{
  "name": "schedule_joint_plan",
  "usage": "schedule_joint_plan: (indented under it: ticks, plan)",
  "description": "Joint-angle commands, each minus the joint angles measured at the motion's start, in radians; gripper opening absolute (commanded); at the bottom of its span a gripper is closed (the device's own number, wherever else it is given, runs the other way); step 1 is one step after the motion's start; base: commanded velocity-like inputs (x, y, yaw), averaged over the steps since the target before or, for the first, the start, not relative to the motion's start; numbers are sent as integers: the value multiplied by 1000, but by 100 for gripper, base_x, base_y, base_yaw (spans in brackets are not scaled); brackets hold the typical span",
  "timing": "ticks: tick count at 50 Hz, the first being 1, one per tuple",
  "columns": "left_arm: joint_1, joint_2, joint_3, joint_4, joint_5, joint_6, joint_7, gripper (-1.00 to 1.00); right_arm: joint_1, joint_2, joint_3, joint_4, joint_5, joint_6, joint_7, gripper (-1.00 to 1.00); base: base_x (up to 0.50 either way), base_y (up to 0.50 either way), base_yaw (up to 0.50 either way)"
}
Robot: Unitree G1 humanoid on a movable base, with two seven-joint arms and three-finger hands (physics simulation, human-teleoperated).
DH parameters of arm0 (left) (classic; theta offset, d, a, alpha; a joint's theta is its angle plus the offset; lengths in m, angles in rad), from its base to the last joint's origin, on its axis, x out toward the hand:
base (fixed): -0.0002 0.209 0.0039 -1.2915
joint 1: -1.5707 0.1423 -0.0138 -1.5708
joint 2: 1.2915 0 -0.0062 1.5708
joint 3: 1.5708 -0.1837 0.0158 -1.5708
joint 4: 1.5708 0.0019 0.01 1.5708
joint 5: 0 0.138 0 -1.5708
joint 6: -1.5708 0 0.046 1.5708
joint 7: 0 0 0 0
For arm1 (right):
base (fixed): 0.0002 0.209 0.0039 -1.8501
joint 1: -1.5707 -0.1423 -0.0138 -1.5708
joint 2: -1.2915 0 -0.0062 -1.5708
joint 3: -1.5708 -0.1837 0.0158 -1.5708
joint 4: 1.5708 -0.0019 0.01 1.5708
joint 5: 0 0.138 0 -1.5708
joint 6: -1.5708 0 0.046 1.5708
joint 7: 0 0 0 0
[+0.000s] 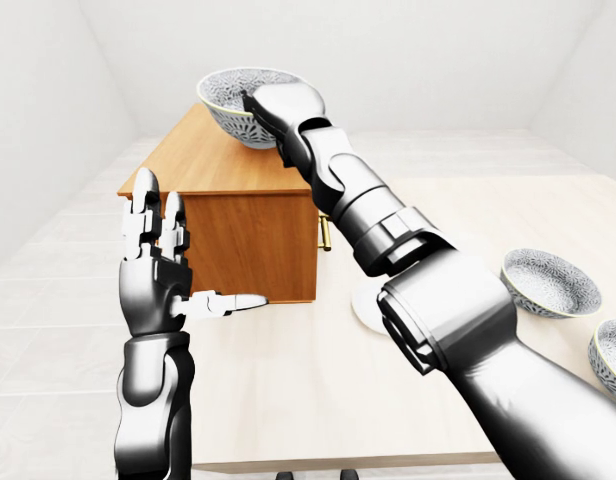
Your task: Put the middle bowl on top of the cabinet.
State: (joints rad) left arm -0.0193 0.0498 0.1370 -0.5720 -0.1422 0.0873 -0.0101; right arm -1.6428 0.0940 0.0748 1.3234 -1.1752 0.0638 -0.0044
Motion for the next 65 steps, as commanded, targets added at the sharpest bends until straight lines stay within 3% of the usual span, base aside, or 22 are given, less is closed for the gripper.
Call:
schedule_joint_plan:
  ticks: [1,17,18,21,22,24,26,27,32,58,65]
  plan:
    - [2,-5,5,-6,-6,0,-6,100,105,-4,38,-22,-50,23,-18,-100,0,0,0]
    - [4,-5,4,-11,-11,0,-12,100,122,9,38,-24,-62,23,-13,-94,0,0,0]
    - [4,-5,4,-12,-10,0,-12,100,120,9,38,-22,-64,23,-14,-67,0,0,0]
    - [4,-5,4,-12,-10,0,-13,100,119,9,37,-25,-64,23,-14,-52,0,0,0]
    - [3,-5,4,-8,-10,0,-13,100,119,10,37,-25,-64,23,-14,-39,0,0,0]
    - [4,-5,3,-14,-10,0,-13,100,116,11,36,-27,-64,23,-12,-5,0,0,0]
    - [2,-5,4,-11,-10,0,-13,100,111,10,35,-27,-63,23,-12,49,0,0,0]
    - [3,-5,3,-11,-9,0,-13,100,105,11,35,-29,-63,23,-8,65,0,0,0]
    - [2,-5,3,-11,-10,0,-13,100,97,14,35,-31,-63,23,-10,95,0,0,0]
    - [6,-7,1,-11,-10,0,-17,100,-22,2,33,-122,-59,23,46,100,0,0,0]
    - [8,-6,2,-10,-9,0,-18,100,34,22,39,-251,-56,23,109,100,0,0,0]
